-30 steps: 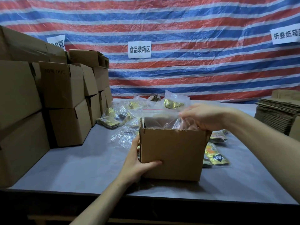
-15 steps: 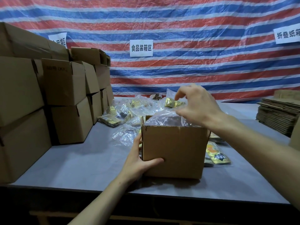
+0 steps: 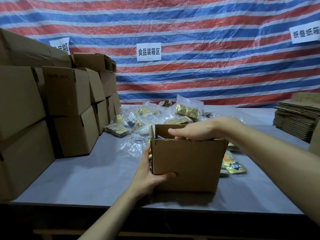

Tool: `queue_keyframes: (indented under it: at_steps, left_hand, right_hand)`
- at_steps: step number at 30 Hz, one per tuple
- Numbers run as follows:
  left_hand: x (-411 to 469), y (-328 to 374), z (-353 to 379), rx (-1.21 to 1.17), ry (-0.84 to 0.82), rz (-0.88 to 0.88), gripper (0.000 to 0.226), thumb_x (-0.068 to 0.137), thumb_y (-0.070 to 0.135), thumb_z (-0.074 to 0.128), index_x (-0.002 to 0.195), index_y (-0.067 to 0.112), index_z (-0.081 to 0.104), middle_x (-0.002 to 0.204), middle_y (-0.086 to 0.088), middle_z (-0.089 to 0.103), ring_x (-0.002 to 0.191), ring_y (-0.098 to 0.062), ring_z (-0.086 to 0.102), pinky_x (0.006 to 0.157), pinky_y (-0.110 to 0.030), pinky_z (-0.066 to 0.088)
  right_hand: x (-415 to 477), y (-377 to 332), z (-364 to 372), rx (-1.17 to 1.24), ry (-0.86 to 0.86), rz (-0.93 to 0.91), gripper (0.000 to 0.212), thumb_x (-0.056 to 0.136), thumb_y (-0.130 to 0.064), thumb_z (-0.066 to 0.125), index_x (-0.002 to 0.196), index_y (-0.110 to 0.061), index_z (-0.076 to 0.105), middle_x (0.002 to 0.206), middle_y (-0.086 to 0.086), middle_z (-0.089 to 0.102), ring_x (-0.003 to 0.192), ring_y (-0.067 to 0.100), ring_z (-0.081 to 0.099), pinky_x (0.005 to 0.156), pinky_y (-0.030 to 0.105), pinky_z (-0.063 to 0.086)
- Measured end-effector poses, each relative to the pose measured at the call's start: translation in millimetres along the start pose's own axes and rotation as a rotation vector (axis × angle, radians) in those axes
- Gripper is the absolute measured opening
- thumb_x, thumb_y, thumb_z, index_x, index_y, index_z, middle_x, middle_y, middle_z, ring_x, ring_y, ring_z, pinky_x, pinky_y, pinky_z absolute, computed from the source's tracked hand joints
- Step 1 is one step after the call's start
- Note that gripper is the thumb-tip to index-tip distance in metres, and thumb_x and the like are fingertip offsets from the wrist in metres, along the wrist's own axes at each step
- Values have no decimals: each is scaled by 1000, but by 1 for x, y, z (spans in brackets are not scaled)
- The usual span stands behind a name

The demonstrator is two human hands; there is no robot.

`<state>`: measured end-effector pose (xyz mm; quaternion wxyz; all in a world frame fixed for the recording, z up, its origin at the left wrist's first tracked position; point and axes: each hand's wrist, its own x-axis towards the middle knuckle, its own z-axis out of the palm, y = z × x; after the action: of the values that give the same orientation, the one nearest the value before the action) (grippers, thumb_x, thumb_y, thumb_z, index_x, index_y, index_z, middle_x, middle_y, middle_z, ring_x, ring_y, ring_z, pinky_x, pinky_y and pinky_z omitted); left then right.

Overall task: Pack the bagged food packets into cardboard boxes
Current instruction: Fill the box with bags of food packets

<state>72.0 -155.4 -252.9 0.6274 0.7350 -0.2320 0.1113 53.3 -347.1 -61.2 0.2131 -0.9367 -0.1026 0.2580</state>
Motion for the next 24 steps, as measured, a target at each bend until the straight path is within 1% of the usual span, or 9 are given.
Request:
queue_keyframes:
  at_steps: [4,7,10,14,16,18,21,23,24]
  left_hand:
    - [0,0,0,22,-1,9,105,56,42,94,142,38,34,123,19,65,115,-5,64,86,-16,51]
    - [0,0,0,4,0,4,103,56,38,94,141,33,36,122,18,66,115,-6,64,87,-18,52]
    - [0,2,1,-16,-3,-3,101,54,37,93,138,32,38,119,19,66,112,-4,64,86,-16,51]
    - [-1,3,1,-37,-18,-13,102,54,35,92,140,31,36,116,20,67,110,-2,65,83,-14,52]
    - [-1,4,1,-43,-19,-16,104,54,36,92,140,32,35,116,20,68,109,-2,65,84,-14,52]
    - [-1,4,2,-46,-18,-18,104,53,38,91,141,31,35,116,22,67,109,-1,65,83,-13,51]
    - [-1,3,2,-47,-16,-21,104,53,39,91,141,33,35,116,23,68,109,0,65,84,-12,51]
    - [0,2,3,-45,-17,-18,101,54,38,91,138,35,36,116,23,68,108,0,66,83,-11,50]
    - [1,1,3,-44,-15,-18,100,54,38,91,137,36,37,116,23,68,108,1,66,83,-11,50]
  right_hand:
    - [1,3,-1,47,-53,33,71,99,-71,20,110,-23,72,91,-1,77,81,13,74,83,32,60]
    - [3,12,-1,46,9,-41,64,101,-68,22,104,-27,71,93,-4,77,87,12,73,89,30,57]
    - [2,22,-7,71,302,-188,59,106,-56,26,110,-18,70,106,4,74,92,16,71,84,32,57]
    - [-11,49,-22,242,805,-494,34,108,-31,42,92,-17,69,86,1,70,71,7,65,63,21,52]
    - [-11,71,-27,251,1034,-499,30,104,-28,46,86,-18,68,77,-1,67,62,2,60,57,19,47]
    - [-3,98,-25,256,1160,-339,26,102,-23,50,83,-17,66,78,-3,67,61,4,58,61,28,49]
    - [14,149,-13,250,972,31,12,97,-9,57,88,-6,64,89,12,66,69,20,57,69,39,48]
    - [22,178,5,219,734,218,8,92,-4,61,93,4,59,84,15,55,67,21,50,57,31,40]
    - [26,189,16,208,649,289,11,91,-7,65,91,-1,55,85,12,51,64,18,48,54,28,37]
